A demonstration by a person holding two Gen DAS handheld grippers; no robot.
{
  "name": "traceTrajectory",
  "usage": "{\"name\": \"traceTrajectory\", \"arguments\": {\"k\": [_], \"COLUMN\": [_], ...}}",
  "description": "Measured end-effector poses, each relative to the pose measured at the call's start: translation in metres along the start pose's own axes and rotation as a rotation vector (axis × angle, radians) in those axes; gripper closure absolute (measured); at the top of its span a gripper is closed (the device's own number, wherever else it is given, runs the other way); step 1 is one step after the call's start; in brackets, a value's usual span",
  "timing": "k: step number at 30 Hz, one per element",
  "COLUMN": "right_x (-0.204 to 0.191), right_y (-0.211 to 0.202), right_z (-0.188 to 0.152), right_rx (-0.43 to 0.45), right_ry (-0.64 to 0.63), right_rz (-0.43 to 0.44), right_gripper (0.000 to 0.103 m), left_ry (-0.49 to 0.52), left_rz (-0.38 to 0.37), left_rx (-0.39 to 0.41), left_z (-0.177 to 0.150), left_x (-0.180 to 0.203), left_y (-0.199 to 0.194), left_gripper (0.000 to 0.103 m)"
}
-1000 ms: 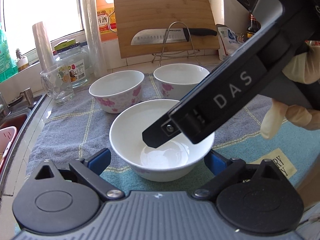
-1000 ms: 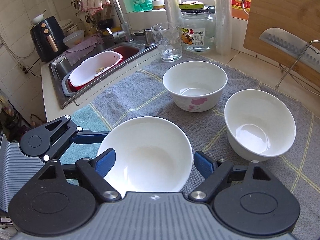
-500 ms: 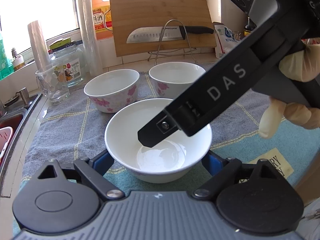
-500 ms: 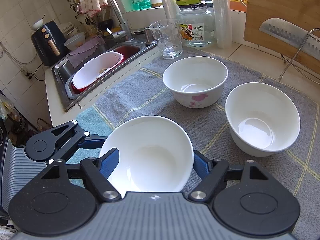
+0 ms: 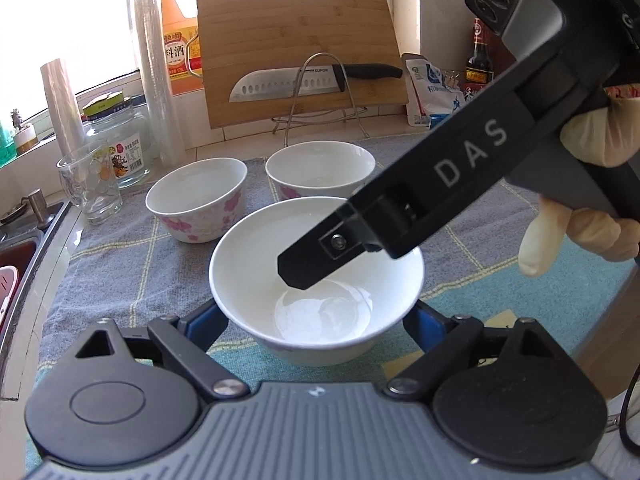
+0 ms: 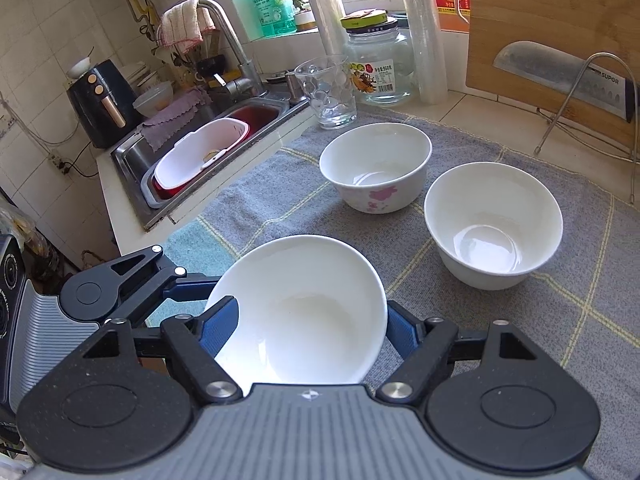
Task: Organize plates and bowls
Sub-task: 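Lift the white bowl with the right gripper and carry it toward the plates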
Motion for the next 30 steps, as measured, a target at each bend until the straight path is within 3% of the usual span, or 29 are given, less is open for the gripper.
{"name": "traceTrajectory", "arguments": {"k": [30], "right_x": [0.083], "right_y": [-0.083], "right_z": [-0.053], "right_rx": [0.048], "right_ry": [0.13], "right_rz": [-0.141], "right_gripper": [0.02], "left_ry": [0.108], "left_rz": [-0.182], "left_rx": [0.006], "left_z": [0.037], "left_x": [0.108], "left_y": [0.032], "left_gripper": [0.01]}}
Point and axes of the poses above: each gripper's, at about its wrist camera, not at the fingertips, and y roughly the way its jaws point, x to its right, z to its top, the point moved 10 cm from there along y, roughly the way its jaws point, and after that the axes turned 1 degree about -z, right-handed, at the moved point
